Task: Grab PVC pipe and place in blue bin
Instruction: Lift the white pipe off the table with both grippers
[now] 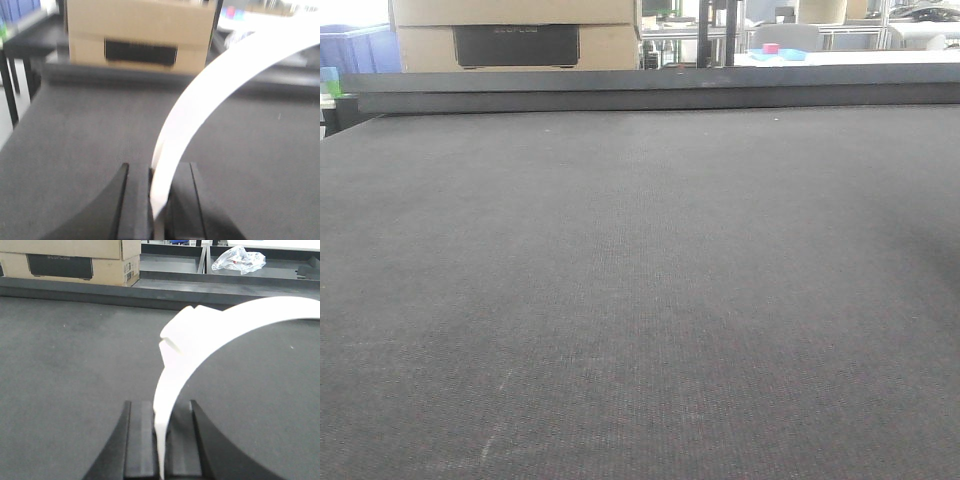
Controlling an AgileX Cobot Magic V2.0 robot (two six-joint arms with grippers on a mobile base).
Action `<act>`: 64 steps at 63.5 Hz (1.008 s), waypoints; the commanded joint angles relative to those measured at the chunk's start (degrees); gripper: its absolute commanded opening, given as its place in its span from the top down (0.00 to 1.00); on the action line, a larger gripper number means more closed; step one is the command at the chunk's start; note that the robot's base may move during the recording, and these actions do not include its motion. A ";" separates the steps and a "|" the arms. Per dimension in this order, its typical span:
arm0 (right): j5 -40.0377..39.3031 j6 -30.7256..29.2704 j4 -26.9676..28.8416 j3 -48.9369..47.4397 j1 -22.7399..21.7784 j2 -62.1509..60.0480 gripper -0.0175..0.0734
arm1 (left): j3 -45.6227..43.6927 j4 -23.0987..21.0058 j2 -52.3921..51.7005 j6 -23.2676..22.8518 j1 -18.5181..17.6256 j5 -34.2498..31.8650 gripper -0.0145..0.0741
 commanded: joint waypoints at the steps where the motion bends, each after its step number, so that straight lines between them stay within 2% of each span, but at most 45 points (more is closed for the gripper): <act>1: -2.85 -0.34 -1.05 3.78 -0.09 -5.30 0.99 | 1.39 -0.50 -3.44 0.05 -0.34 -2.51 0.96; 13: -3.27 -0.34 -1.05 6.05 -0.09 -12.78 0.99 | 1.97 -0.50 -7.47 0.05 -0.34 -1.37 0.96; 25: -7.79 -0.34 -1.05 6.05 -0.09 -16.23 0.99 | 1.97 -0.36 -8.17 0.05 -0.34 0.10 0.96; 64: -8.43 -0.34 -1.05 6.05 -0.09 -16.82 0.99 | 1.97 -0.36 -8.17 0.05 -0.34 1.14 0.96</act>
